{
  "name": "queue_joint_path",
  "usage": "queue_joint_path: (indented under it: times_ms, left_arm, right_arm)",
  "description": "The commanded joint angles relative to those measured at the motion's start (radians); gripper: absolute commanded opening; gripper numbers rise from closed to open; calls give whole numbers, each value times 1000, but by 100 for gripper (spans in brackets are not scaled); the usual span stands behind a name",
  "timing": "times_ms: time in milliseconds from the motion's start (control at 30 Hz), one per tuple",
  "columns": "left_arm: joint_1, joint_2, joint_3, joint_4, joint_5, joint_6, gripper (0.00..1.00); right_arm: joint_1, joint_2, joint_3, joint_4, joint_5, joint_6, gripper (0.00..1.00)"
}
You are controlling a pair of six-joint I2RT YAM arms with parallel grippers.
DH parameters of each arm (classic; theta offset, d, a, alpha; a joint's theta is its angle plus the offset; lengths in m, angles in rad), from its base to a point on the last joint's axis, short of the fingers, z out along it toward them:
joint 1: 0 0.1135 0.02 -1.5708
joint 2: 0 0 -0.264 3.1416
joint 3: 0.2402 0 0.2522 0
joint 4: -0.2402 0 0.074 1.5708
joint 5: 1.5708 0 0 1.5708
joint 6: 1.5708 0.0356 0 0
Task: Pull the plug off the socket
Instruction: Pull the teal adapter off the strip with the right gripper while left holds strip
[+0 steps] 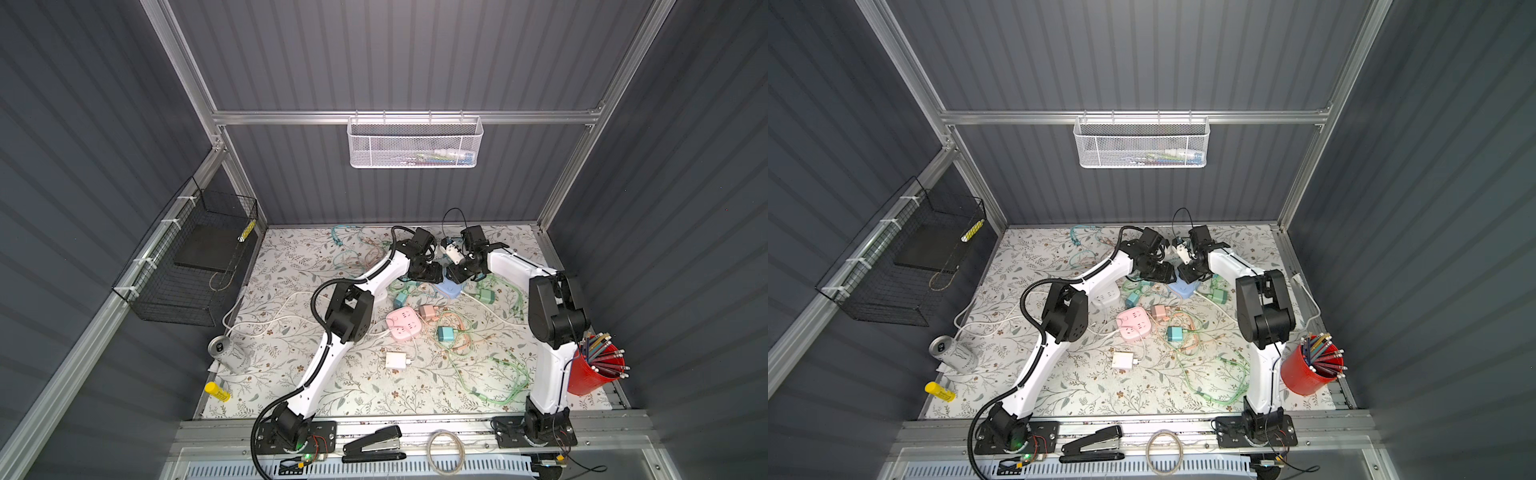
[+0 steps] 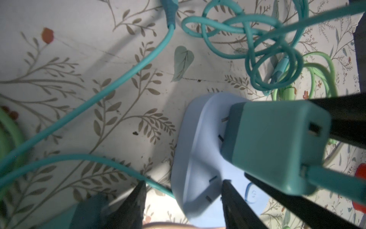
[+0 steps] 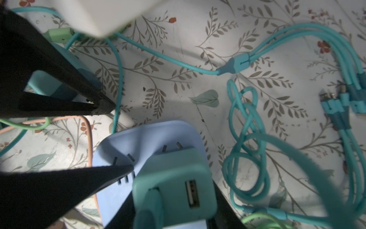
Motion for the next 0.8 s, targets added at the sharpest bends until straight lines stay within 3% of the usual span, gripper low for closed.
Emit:
queue_joint_path:
  times_ms: [0, 767]
  left_arm:
    - [7, 60, 14, -78, -17, 0, 59]
    - [7, 96, 15, -143, -55, 24, 54]
  right_arm:
    - [7, -59, -20, 31, -71, 20, 17]
    - [5, -128, -67, 98, -79, 47, 9]
